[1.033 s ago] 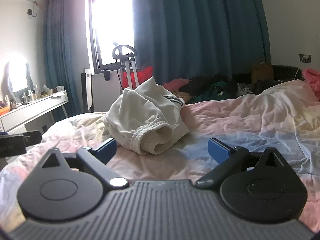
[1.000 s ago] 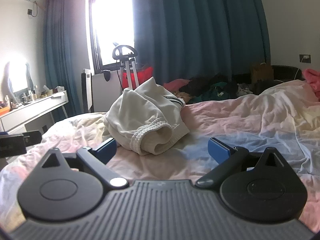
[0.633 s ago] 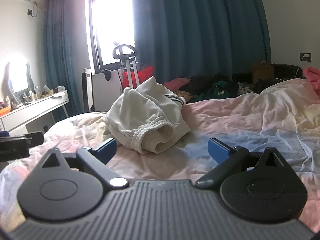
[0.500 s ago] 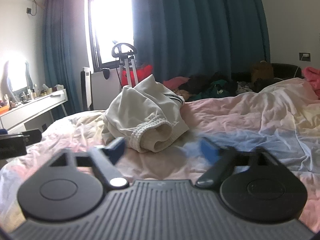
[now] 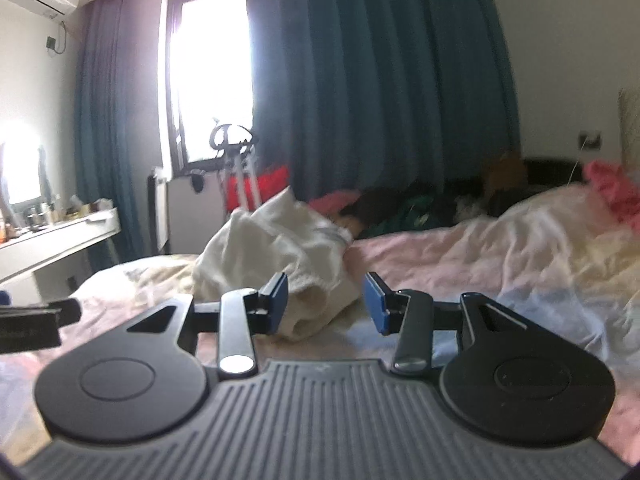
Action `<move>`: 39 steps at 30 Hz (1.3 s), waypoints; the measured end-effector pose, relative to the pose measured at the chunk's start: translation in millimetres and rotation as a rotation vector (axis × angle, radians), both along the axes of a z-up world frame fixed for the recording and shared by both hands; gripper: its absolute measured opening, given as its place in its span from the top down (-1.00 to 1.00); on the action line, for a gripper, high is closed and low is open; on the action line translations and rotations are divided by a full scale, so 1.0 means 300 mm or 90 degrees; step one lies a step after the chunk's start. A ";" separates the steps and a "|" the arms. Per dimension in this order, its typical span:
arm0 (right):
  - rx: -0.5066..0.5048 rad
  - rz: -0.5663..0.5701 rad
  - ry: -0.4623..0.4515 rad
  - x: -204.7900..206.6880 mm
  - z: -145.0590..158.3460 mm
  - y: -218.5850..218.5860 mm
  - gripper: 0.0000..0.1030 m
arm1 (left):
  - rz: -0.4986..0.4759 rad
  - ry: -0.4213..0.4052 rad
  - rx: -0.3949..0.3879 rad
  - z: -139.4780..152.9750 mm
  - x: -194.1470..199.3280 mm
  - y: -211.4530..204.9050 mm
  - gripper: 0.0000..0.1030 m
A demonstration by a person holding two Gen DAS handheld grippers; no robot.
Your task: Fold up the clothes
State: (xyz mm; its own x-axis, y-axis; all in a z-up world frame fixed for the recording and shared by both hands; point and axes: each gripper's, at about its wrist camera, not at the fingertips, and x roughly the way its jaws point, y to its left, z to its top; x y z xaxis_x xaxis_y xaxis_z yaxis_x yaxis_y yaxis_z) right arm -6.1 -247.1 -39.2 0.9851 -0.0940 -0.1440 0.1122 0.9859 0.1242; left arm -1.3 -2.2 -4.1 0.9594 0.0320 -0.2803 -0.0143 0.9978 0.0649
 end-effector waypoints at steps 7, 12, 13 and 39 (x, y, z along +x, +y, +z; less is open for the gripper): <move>0.035 0.036 0.036 0.021 0.011 -0.025 0.19 | -0.002 0.003 -0.005 -0.012 0.011 -0.001 -1.00; 0.068 0.066 0.082 0.040 0.023 -0.056 0.20 | 0.000 0.007 -0.007 -0.028 0.027 -0.003 -1.00; 0.075 0.072 0.086 0.039 0.030 -0.065 0.20 | -0.001 0.010 -0.006 -0.033 0.033 -0.004 -1.00; 0.011 -0.030 0.081 0.155 -0.021 -0.201 0.32 | -0.159 0.005 0.188 -0.306 0.581 -0.472 -0.98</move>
